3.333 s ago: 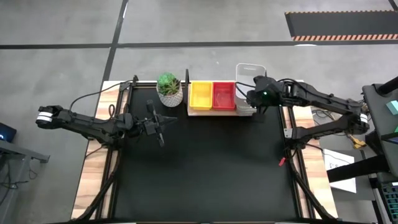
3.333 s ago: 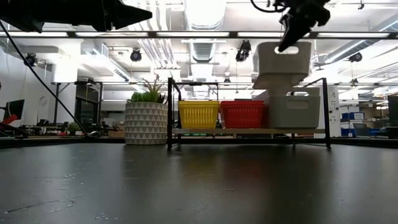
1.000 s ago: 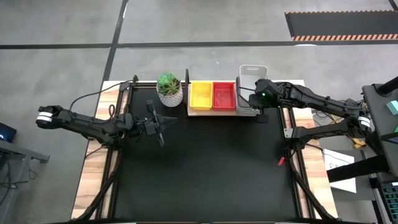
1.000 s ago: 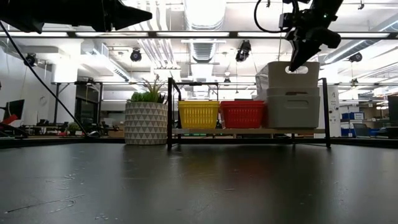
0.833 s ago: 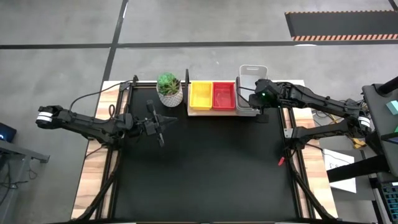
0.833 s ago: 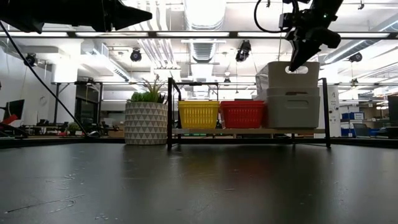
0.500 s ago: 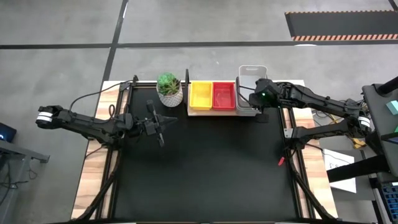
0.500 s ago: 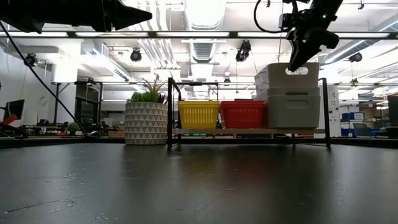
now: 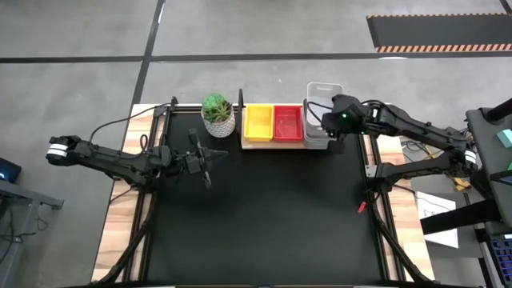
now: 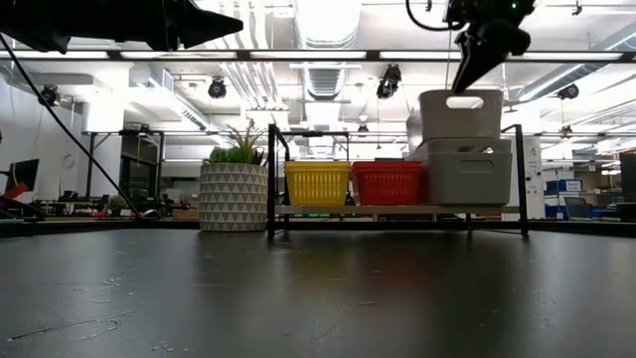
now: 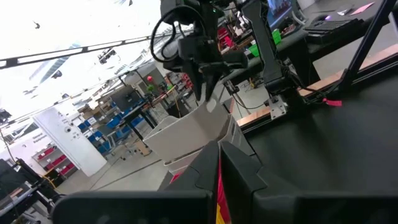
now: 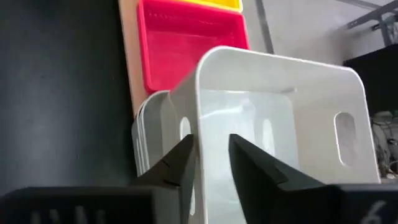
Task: Stack baskets on shelf by color
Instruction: Stack the gray bin on top of the gray bin on the shelf
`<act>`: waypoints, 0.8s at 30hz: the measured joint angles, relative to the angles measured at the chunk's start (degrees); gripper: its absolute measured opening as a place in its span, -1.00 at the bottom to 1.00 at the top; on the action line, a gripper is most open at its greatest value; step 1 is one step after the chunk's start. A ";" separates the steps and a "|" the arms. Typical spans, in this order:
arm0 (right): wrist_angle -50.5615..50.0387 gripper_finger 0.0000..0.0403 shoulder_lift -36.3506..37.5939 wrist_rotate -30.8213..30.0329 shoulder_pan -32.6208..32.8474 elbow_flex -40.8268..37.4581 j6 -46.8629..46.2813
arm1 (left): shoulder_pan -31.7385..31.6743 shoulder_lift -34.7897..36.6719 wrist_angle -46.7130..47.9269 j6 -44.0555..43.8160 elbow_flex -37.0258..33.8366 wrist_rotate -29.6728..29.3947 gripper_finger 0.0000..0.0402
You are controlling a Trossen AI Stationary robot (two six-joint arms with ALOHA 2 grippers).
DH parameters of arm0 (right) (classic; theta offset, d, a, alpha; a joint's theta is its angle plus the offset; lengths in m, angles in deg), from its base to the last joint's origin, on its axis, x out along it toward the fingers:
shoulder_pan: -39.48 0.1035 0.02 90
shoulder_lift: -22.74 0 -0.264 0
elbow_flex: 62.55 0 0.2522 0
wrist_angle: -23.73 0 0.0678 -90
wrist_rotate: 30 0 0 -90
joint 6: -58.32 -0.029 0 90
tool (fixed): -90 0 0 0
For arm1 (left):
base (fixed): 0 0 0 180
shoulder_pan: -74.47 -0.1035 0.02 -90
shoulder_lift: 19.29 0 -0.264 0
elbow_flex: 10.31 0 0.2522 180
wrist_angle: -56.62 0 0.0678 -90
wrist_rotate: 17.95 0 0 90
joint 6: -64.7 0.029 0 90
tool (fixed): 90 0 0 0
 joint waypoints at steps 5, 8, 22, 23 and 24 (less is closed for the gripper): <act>-1.35 -0.87 0.00 2.65 0.00 1.17 0.00 | 0.00 0.00 0.00 0.01 0.00 0.02 -1.00; -1.72 -0.94 0.00 2.69 0.00 0.91 -0.31 | 0.00 0.00 -0.02 0.01 0.00 0.00 -1.00; 9.41 -0.96 -0.65 -1.38 -0.01 0.89 -3.27 | -0.02 0.00 -0.03 0.01 0.00 0.00 -1.00; 10.39 -0.96 -1.24 -1.35 -0.06 0.82 -3.15 | -0.02 0.00 -0.03 0.01 0.00 0.00 -1.00; 11.18 -0.96 -2.03 -1.32 -0.13 0.78 -2.87 | -0.02 0.00 -0.04 0.01 0.00 0.00 -1.00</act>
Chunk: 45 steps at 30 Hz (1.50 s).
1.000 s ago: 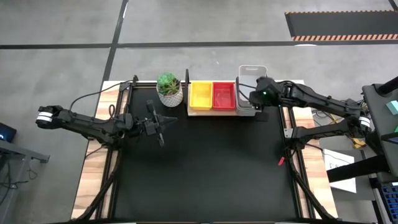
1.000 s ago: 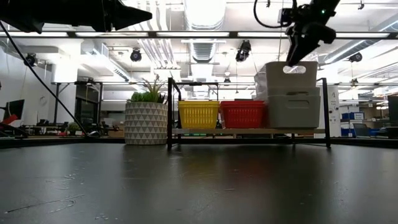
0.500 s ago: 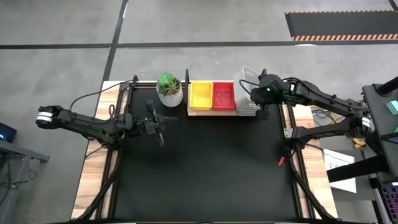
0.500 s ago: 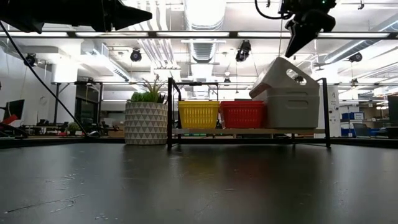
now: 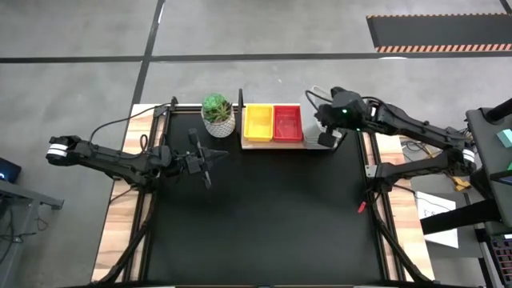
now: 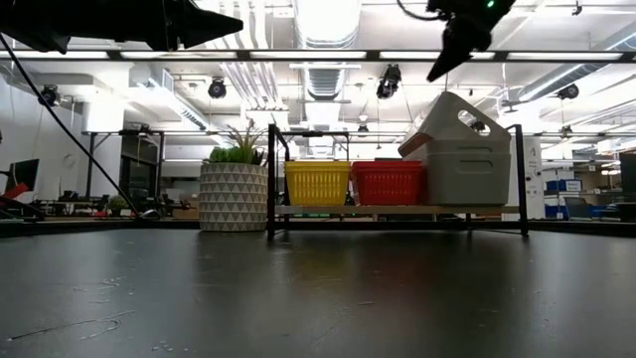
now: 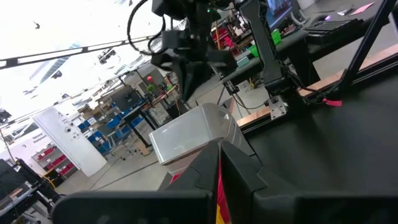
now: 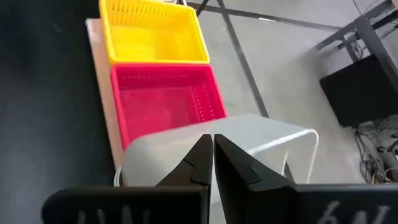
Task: Stack baskets on shelf by color
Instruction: Stack the gray bin on top of the gray bin on the shelf
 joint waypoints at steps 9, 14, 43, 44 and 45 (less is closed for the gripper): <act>-0.15 -0.96 -8.93 -3.29 -0.94 0.06 -0.42 | -0.04 0.00 0.00 0.00 0.00 0.02 -1.00; -1.42 -0.96 -11.02 -2.65 -0.87 1.57 0.01 | -0.04 0.00 0.02 0.00 0.00 0.02 -1.00; -12.55 -0.85 -17.38 3.51 -5.38 19.12 -6.00 | 0.02 0.00 0.02 -0.44 0.00 0.02 -1.00; -14.89 -0.80 -17.30 4.45 -5.38 20.53 -6.00 | 0.02 0.00 0.01 -0.44 0.00 0.02 -1.00; -17.45 -0.74 -17.20 5.55 -5.38 21.87 -5.98 | 0.01 0.00 0.01 -0.46 0.00 0.02 -1.00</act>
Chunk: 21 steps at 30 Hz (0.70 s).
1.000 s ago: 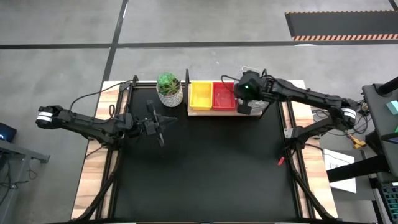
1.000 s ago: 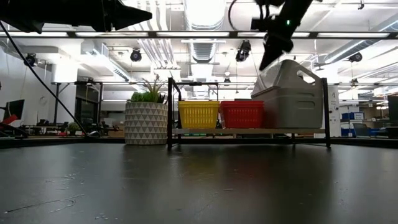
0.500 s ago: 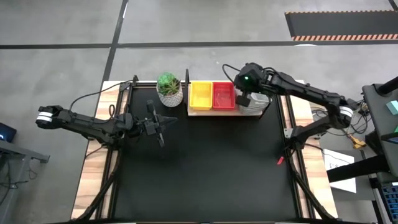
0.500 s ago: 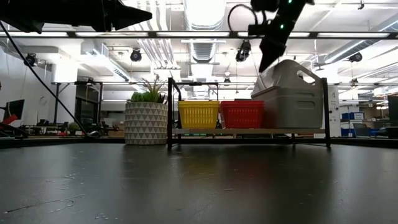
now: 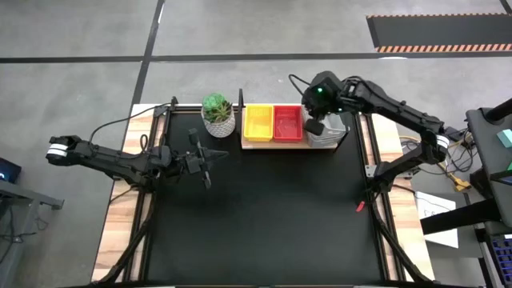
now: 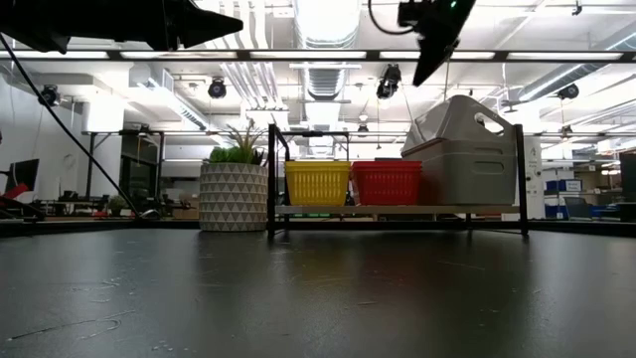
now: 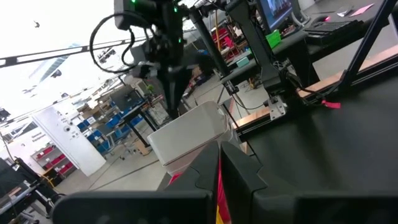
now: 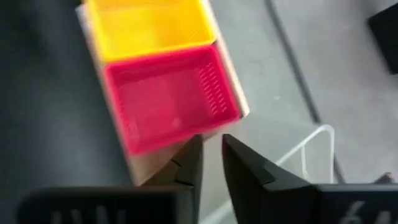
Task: Stack baskets on shelf by color
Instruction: Stack the gray bin on top of the gray bin on the shelf
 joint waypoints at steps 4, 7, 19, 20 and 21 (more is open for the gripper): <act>-9.13 -0.44 0.98 3.65 0.00 4.10 0.07 | -0.01 0.00 0.01 -0.68 0.00 0.00 -1.00; -14.50 -0.24 2.28 4.91 0.00 4.63 0.00 | -0.01 0.00 0.00 -0.72 0.00 0.00 -1.00; -17.50 -0.03 8.48 7.21 0.00 -4.87 -1.45 | -0.05 0.00 -0.01 -0.85 0.00 0.00 -1.00; -16.74 -0.04 8.81 7.11 0.00 -5.91 -1.44 | -0.05 0.00 -0.01 -0.85 0.00 0.00 -1.00; -15.79 -0.05 9.12 7.11 0.00 -7.04 -1.44 | -0.05 0.00 -0.01 -0.85 0.00 0.00 -1.00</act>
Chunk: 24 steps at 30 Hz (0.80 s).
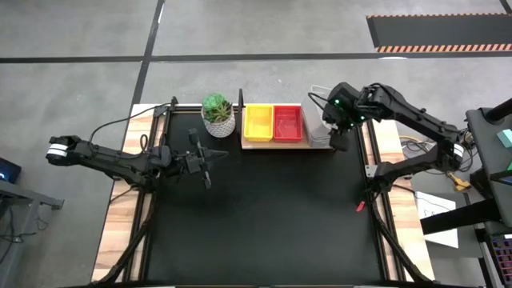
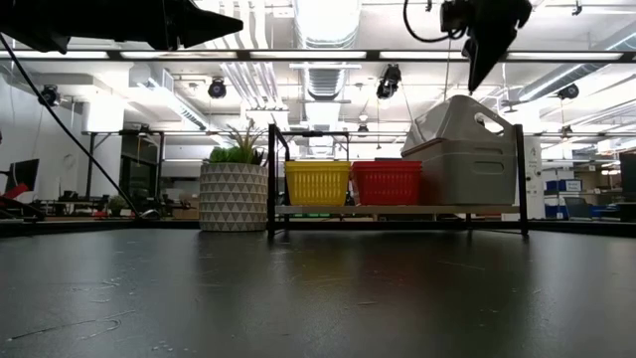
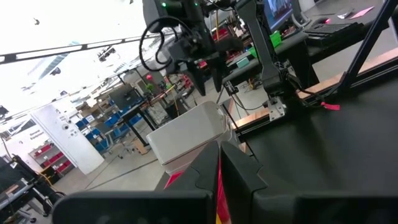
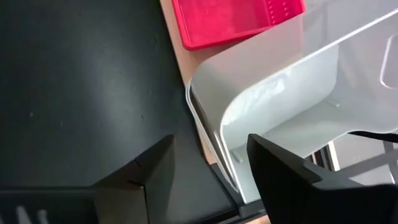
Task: Stack baskets on shelf by color
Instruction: Stack the gray bin on top of the gray bin on the shelf
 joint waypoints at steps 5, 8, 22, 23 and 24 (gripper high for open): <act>4.98 -0.10 0.39 -0.04 0.00 -5.39 -0.01 | 0.02 0.00 0.00 0.00 0.00 0.00 -1.00; 9.78 -0.14 0.32 -0.04 0.00 -8.55 0.42 | 0.02 0.00 0.00 0.00 0.00 0.00 -1.00; 21.00 -0.90 -0.09 -0.45 0.04 -9.81 -3.96 | 0.02 0.00 0.02 0.00 0.00 0.00 -1.00; 20.91 -0.92 -0.09 -0.96 0.03 -9.47 -4.10 | 0.02 0.00 0.02 0.00 0.00 0.00 -1.00; 20.91 -0.93 -0.09 -1.85 0.02 -9.10 -4.50 | 0.02 0.00 0.04 0.00 0.00 0.00 -1.00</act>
